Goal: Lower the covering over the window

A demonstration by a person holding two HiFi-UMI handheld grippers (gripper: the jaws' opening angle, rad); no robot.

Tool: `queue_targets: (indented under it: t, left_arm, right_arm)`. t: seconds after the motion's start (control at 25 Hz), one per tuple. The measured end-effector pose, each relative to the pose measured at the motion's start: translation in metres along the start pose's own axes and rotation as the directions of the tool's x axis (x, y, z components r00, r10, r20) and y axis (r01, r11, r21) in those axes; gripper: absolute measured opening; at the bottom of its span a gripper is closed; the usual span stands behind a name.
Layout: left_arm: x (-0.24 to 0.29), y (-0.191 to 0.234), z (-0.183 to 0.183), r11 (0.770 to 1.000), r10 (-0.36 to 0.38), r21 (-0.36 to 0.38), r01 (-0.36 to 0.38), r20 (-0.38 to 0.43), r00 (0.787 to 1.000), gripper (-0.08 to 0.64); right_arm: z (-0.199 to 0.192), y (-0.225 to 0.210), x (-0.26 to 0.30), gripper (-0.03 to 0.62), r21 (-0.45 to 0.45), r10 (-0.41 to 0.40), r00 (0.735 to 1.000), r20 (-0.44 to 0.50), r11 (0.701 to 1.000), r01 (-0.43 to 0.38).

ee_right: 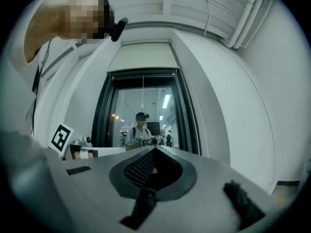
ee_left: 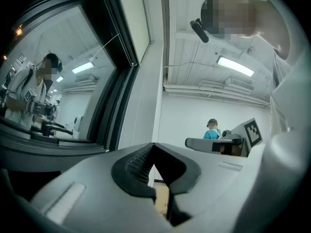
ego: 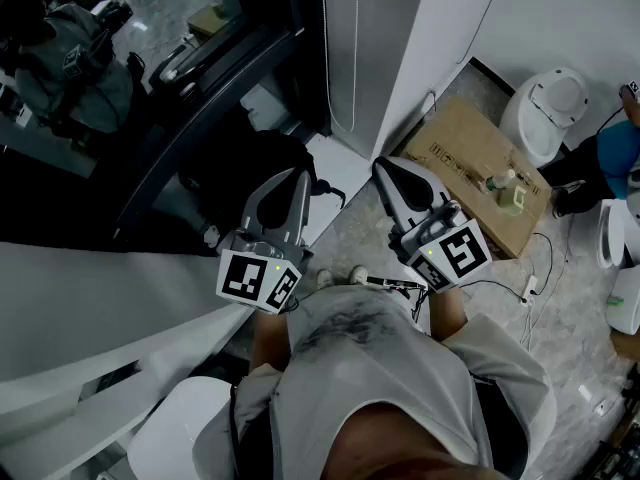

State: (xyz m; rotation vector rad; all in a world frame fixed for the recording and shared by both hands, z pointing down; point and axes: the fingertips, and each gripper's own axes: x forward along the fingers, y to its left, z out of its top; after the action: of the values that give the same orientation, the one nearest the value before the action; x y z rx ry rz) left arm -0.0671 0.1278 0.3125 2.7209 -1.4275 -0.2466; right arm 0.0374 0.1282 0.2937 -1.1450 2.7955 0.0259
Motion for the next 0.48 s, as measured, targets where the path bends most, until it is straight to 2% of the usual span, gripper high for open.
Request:
queue_targets:
  t: [0.36, 0.48]
  left_arm:
    - [-0.003, -0.007, -0.004, 1.0, 0.006, -0.015, -0.006, -0.004, 1.0, 0.003]
    - [-0.002, -0.014, -0.007, 1.0, 0.011, -0.028, -0.011, -0.007, 1.0, 0.003]
  right_arm:
    - [0.004, -0.003, -0.01, 0.017, 0.015, -0.041, 0.999, 0.017, 0.999, 0.041]
    - [0.002, -0.005, -0.017, 0.017, 0.018, -0.026, 1.0, 0.015, 1.0, 0.026]
